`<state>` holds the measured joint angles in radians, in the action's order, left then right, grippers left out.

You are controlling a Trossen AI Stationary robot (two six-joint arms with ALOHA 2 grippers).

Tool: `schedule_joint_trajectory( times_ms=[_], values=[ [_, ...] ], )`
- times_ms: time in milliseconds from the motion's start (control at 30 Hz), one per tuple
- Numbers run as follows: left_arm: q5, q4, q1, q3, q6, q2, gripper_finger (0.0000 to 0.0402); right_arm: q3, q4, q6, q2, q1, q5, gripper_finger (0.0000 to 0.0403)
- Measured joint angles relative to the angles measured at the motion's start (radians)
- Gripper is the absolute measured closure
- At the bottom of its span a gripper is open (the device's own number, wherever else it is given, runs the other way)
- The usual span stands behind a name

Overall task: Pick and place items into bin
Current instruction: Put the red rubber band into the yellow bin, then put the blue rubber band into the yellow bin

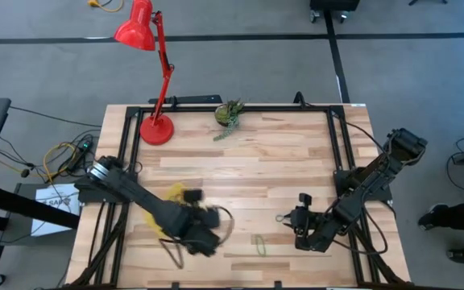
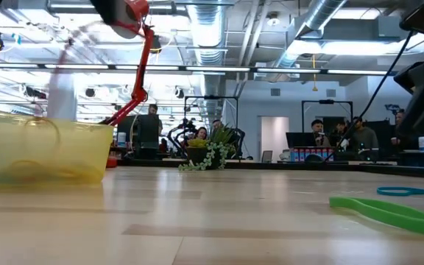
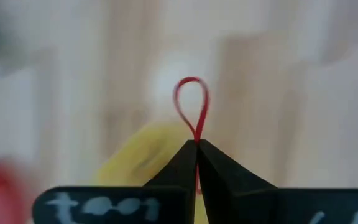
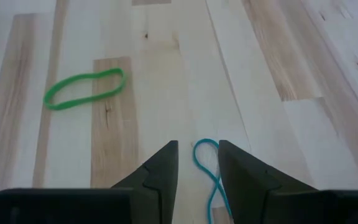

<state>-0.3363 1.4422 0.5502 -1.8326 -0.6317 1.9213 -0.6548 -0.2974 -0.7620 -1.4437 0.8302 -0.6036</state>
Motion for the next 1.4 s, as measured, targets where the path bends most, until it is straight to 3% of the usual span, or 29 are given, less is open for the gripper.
schedule_joint_trajectory(
  times_ms=[100,267,400,467,600,733,1033,1233,1300,1400],
  values=[
    [-0.087,0.143,0.009,0.02,-0.13,-0.066,0.0401,0.0,0.0,0.0,0.0,0.008,0.002,0.0295],
    [-0.058,-0.005,0.009,0.218,-0.155,-0.238,0.0401,0.0,-0.006,0.0,0.0,0.014,0.003,0.0295],
    [-0.069,0.012,-0.001,0.417,-0.269,-0.319,0.0401,0.0,-0.007,0.001,-0.001,0.014,0.003,0.0295],
    [-0.034,-0.069,-0.004,0.521,-0.294,-0.358,0.0401,0.0,-0.006,0.001,-0.001,0.014,0.003,0.0295],
    [0.031,-0.227,0.006,0.703,-0.303,-0.384,0.0401,0.0,-0.008,0.001,-0.001,0.014,0.003,0.0295],
    [0.043,-0.32,0.009,0.81,-0.344,-0.381,0.0396,0.0,-0.007,0.001,-0.001,0.016,0.004,0.0295],
    [0.043,-0.5,0.009,0.86,-0.311,-0.381,0.0342,0.0,-0.002,0.001,-0.001,0.016,0.004,0.0296],
    [0.024,-0.533,0.008,0.86,-0.328,-0.381,0.0314,0.0,-0.001,0.001,-0.001,0.015,0.004,0.0296],
    [-0.033,-0.555,0.009,0.86,-0.356,-0.381,0.0313,0.0,0.01,0.001,-0.001,0.005,0.004,0.0296],
    [-0.201,-0.627,0.009,0.86,-0.384,-0.381,0.0315,0.0,0.026,0.001,-0.001,-0.02,0.003,0.0296]
  ],
)
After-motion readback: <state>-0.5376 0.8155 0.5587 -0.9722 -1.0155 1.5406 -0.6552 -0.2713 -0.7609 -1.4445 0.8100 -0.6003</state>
